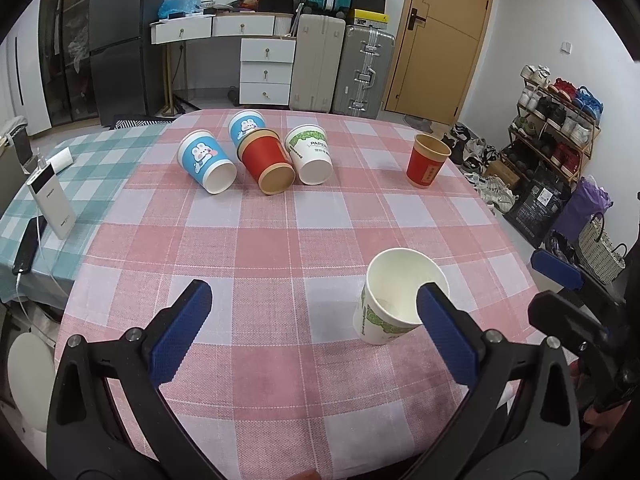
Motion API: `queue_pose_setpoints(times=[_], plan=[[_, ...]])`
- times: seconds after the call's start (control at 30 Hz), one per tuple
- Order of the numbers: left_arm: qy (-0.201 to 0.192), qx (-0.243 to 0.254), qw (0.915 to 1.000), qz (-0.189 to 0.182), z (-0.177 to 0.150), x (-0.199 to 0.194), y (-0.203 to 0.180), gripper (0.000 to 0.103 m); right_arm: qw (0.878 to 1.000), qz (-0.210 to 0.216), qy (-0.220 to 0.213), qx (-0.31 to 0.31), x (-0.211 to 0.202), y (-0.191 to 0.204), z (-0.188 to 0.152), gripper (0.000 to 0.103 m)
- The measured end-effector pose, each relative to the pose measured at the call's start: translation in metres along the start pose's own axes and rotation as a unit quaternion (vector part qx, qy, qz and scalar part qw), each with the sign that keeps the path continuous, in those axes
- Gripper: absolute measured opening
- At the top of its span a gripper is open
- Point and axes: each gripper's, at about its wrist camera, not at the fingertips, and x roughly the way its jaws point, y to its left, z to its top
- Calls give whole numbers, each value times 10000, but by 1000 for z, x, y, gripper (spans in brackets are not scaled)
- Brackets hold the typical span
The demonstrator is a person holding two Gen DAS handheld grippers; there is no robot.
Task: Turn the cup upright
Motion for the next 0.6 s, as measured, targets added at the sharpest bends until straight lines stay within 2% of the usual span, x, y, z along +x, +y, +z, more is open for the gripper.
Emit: queue_pose_setpoints(times=[0.6], plan=[[-67,59,10000,-11,1,-4,-1,102,10000,-4,-95,-26,-3,0,5,101]])
